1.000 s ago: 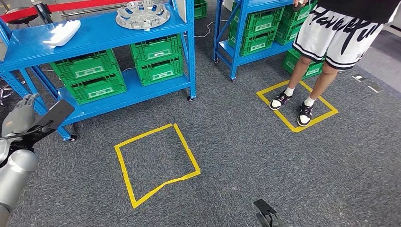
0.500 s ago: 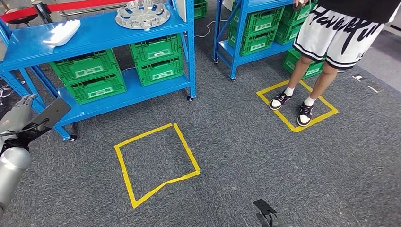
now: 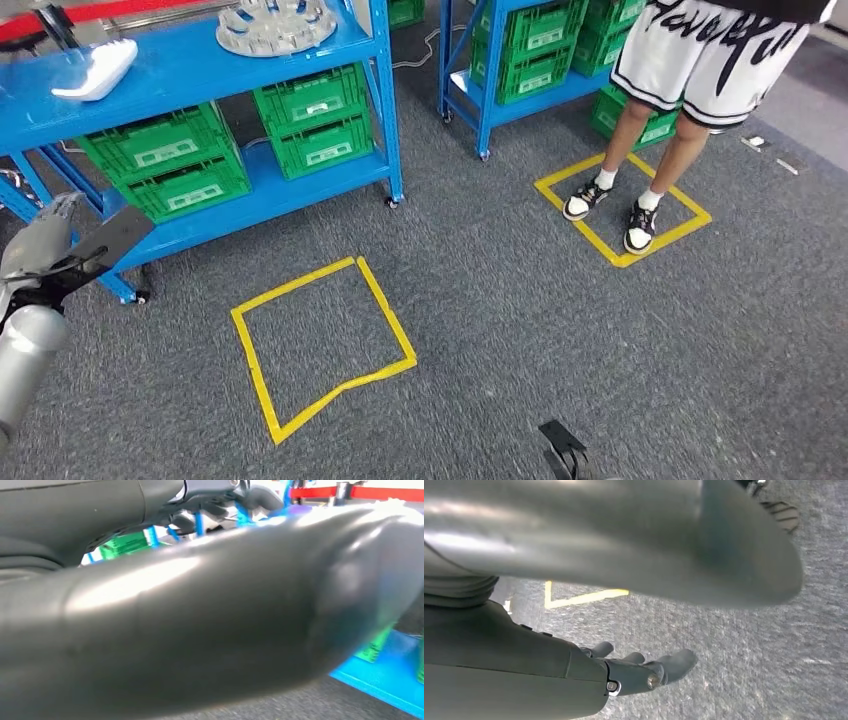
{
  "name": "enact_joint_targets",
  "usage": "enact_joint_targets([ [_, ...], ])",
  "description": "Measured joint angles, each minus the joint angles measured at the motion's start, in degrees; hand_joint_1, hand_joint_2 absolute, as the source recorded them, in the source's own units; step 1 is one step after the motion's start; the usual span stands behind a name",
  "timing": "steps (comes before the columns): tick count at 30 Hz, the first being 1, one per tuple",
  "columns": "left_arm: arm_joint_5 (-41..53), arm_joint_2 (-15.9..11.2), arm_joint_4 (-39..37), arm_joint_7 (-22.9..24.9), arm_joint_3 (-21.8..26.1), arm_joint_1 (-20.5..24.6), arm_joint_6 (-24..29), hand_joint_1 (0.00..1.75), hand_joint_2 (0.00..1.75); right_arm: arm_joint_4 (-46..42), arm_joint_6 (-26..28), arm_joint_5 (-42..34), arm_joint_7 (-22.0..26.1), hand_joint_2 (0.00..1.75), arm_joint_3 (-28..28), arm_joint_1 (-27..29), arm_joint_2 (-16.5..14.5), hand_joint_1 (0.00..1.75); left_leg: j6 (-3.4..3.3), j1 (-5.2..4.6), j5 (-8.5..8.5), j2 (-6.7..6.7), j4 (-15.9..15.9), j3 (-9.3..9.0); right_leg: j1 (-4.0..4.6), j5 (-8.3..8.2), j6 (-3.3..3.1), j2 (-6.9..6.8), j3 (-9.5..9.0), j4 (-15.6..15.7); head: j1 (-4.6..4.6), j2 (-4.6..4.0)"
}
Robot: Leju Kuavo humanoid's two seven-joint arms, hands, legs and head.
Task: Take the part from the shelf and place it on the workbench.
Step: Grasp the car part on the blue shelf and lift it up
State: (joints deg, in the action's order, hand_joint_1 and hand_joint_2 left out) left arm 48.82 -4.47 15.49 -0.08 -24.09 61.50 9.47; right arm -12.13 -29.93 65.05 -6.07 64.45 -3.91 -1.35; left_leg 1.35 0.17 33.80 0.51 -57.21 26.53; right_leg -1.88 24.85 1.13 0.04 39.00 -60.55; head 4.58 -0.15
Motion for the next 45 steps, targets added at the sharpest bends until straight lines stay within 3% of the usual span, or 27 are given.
enact_joint_targets([
  [3,0.34,0.49,0.18,-0.13,-0.03,0.23,0.01,0.0,0.0,0.03,-0.01,-0.33,0.33,0.0,0.09,-0.06,-0.05,0.0,0.78,0.26,1.16,-0.02,-1.63,0.29,0.08,1.0,-1.49,0.23,-0.72,-0.29,-0.15,0.0],
  [4,0.45,0.56,0.22,-0.15,-0.04,0.35,0.02,0.0,0.0,0.04,-0.01,-0.38,0.48,0.0,0.15,-0.1,-0.05,0.0,0.98,0.32,2.1,-0.06,-4.44,1.82,0.07,1.31,-1.83,0.32,-1.14,-0.23,-0.24,0.0],
  [7,0.55,0.67,0.04,-0.16,-0.04,0.27,0.01,0.0,0.0,0.04,-0.01,-0.43,0.71,0.0,0.4,-0.05,-0.05,0.0,1.13,0.32,4.52,-0.14,-16.05,10.0,0.29,2.34,-2.33,0.59,-2.4,-0.16,-0.32,0.0],
  [8,0.55,0.68,-0.03,-0.19,-0.04,0.14,0.01,0.0,0.0,0.04,-0.01,-0.45,0.72,0.0,0.46,0.0,-0.05,0.0,0.96,0.29,3.69,-0.16,-17.59,11.95,0.39,2.72,-2.38,0.73,-2.91,-0.15,-0.32,0.0],
  [9,0.55,0.69,-0.07,-0.25,-0.04,0.04,0.01,0.0,0.0,0.04,-0.01,-0.5,0.72,0.0,0.5,0.04,-0.05,0.0,0.62,0.18,1.58,-0.19,-16.87,12.87,0.51,3.12,-2.39,0.87,-3.49,-0.14,-0.32,0.0],
  [11,0.59,0.68,-0.07,-0.39,-0.04,0.03,0.02,0.0,0.0,0.07,-0.01,-0.6,0.73,0.0,0.53,0.05,-0.08,0.0,-0.53,-0.38,-4.47,-0.31,-10.31,12.05,0.63,3.85,-2.34,1.09,-4.62,-0.02,-0.31,0.0],
  [12,0.63,0.68,-0.07,-0.43,-0.04,0.06,0.02,0.0,0.0,0.11,-0.01,-0.63,0.74,0.0,0.54,0.04,-0.16,0.0,-1.17,-0.73,-6.64,-0.38,-6.88,10.99,0.7,4.16,-2.22,1.18,-5.05,0.08,-0.29,0.0],
  [13,0.67,0.67,-0.08,-0.44,-0.05,0.12,0.02,0.0,0.0,0.15,-0.01,-0.62,0.76,0.0,0.54,0.06,-0.25,0.0,-1.63,-1.09,-7.67,-0.45,-4.26,10.03,0.66,4.34,-1.99,1.26,-5.31,0.25,-0.31,0.0],
  [15,0.72,0.67,-0.06,-0.38,-0.06,0.22,0.02,0.0,0.0,0.21,0.03,-0.54,0.8,0.0,0.58,0.13,-0.38,0.0,-2.1,-1.43,-7.49,-0.53,-2.12,8.91,0.61,4.18,-1.27,1.34,-5.69,0.46,-0.32,0.0],
  [18,0.75,0.66,0.09,-0.37,-0.06,0.49,0.09,0.0,0.0,0.21,-0.04,-0.34,0.94,0.0,0.64,0.13,-0.38,0.0,-2.47,-1.03,-7.35,-0.52,-0.39,7.21,0.67,4.32,-0.49,1.0,-5.52,-0.84,-0.31,0.0],
  [20,0.77,0.62,0.14,-0.44,-0.06,0.8,0.13,0.0,0.0,0.21,-0.15,-0.27,0.98,0.0,0.64,0.03,-0.31,0.0,-2.82,-0.76,-7.22,-0.48,0.2,6.26,0.67,6.25,-0.27,0.69,-2.83,-5.59,-0.32,0.0],
  [22,0.77,0.58,0.09,-0.5,-0.06,0.8,0.13,0.0,0.0,0.21,-0.19,-0.24,0.98,0.0,0.66,0.09,-0.18,0.0,-3.02,-0.68,-6.78,-0.5,0.15,5.92,0.66,8.22,0.06,0.65,1.5,-11.9,-0.33,0.0],
  [23,0.78,0.58,0.05,-0.52,-0.06,0.66,0.13,0.0,0.0,0.21,-0.23,-0.24,0.97,0.0,0.68,0.16,-0.12,0.0,-2.96,-0.6,-6.45,-0.55,0.04,5.72,0.6,8.16,0.3,0.63,3.12,-13.55,-0.34,0.0],
  [24,0.78,0.57,0.02,-0.52,-0.06,0.55,0.13,0.0,0.0,0.21,-0.31,-0.22,0.97,0.0,0.69,0.23,-0.11,0.0,-2.78,-0.47,-6.08,-0.59,-0.13,5.49,0.49,7.03,0.55,0.6,3.76,-13.22,-0.34,0.0],
  [26,0.89,0.55,-0.02,-0.44,-0.06,0.48,0.17,0.0,0.0,0.21,-0.47,-0.14,0.98,0.0,0.71,0.3,-0.08,0.0,-2.16,-0.1,-5.06,-0.63,-0.68,4.81,0.06,2.2,1.14,0.38,2.26,-7.06,-0.33,0.0],
  [27,1.01,0.51,-0.04,-0.33,-0.06,0.51,0.2,0.0,0.0,0.22,-0.5,-0.03,0.98,0.0,0.7,0.29,-0.07,0.0,-1.79,0.0,-4.54,-0.63,-1.0,4.55,0.02,0.64,1.36,0.27,1.18,-3.78,-0.32,0.0],
  [29,1.33,0.28,-0.04,0.07,-0.06,0.58,0.27,0.0,0.0,0.25,-0.51,0.22,0.99,0.0,0.7,0.22,-0.05,0.0,-0.96,-0.06,-3.69,-0.63,-1.46,4.49,0.15,-0.12,0.77,0.11,-0.14,-0.16,-0.32,0.0],
  [31,1.64,-0.13,-0.02,0.46,-0.06,0.62,0.38,0.0,0.0,0.26,-0.51,0.4,0.97,0.0,0.7,0.27,-0.03,0.0,-0.19,-0.17,-3.32,-0.64,-1.57,4.31,0.35,0.56,-0.6,0.12,-0.48,0.05,-0.41,0.0],
  [33,1.88,-0.57,0.02,0.87,-0.06,0.68,0.56,0.0,0.0,0.26,-0.51,0.46,0.95,0.0,0.71,0.36,-0.03,0.0,0.41,-0.03,-3.18,-0.62,-2.94,4.51,0.27,0.83,-1.51,0.25,-1.27,0.2,-0.56,0.0],
  [35,2.11,-1.08,0.01,1.38,-0.06,0.86,0.7,0.0,0.0,0.26,-0.51,0.46,0.92,0.0,0.71,0.29,-0.02,0.0,0.82,0.08,-2.35,-0.59,-8.14,7.45,0.2,1.41,-2.15,0.42,-2.3,0.33,-0.68,0.0],
  [37,2.34,-1.61,-0.13,1.84,-0.06,0.88,0.73,0.0,0.0,0.26,-0.51,0.45,0.82,0.0,0.71,0.27,-0.01,0.0,1.05,0.09,-0.3,-0.59,-14.96,12.28,0.32,2.2,-2.48,0.53,-3.19,0.35,-0.75,0.0],
  [38,2.45,-1.84,-0.23,2.08,-0.06,0.82,0.72,0.0,0.0,0.26,-0.51,0.43,0.74,0.0,0.71,0.29,-0.01,0.0,1.04,0.08,0.34,-0.59,-16.89,14.24,0.42,2.63,-2.55,0.59,-3.68,0.35,-0.77,0.0],
  [39,2.57,-2.03,-0.32,2.29,-0.06,0.78,0.72,0.0,0.0,0.26,-0.51,0.39,0.64,0.0,0.71,0.3,-0.02,0.0,0.88,0.04,-0.05,-0.6,-17.02,15.32,0.53,3.06,-2.58,0.64,-4.23,0.35,-0.76,0.0],
  [40,2.7,-2.17,-0.39,2.47,-0.06,0.79,0.72,0.0,0.0,0.26,-0.51,0.34,0.58,0.0,0.71,0.3,-0.02,0.0,0.55,-0.04,-1.7,-0.6,-15.21,15.38,0.65,3.5,-2.59,0.69,-4.84,0.35,-0.76,0.0],
  [42,2.93,-2.36,-0.42,2.67,-0.06,0.93,0.79,0.0,0.0,0.27,-0.51,0.19,0.52,0.0,0.72,0.27,-0.1,0.0,-0.47,-0.45,-7.02,-0.62,-8.16,13.5,0.82,4.39,-2.51,0.73,-6.09,0.41,-0.75,0.0],
  [43,2.99,-2.4,-0.43,2.72,-0.06,1.06,0.84,0.0,0.0,0.3,-0.51,0.1,0.54,0.0,0.73,0.24,-0.17,0.0,-0.88,-0.75,-8.34,-0.62,-5.14,12.51,0.86,4.75,-2.36,0.77,-6.51,0.48,-0.79,0.0],
  [45,3.1,-2.43,-0.41,2.8,-0.06,1.31,0.95,0.0,0.0,0.34,-0.5,-0.04,0.54,0.0,0.76,0.21,-0.31,0.0,-1.53,-1.19,-8.88,-0.64,-2.31,11.4,0.9,5.14,-1.81,0.79,-6.92,0.6,-0.85,0.0],
])
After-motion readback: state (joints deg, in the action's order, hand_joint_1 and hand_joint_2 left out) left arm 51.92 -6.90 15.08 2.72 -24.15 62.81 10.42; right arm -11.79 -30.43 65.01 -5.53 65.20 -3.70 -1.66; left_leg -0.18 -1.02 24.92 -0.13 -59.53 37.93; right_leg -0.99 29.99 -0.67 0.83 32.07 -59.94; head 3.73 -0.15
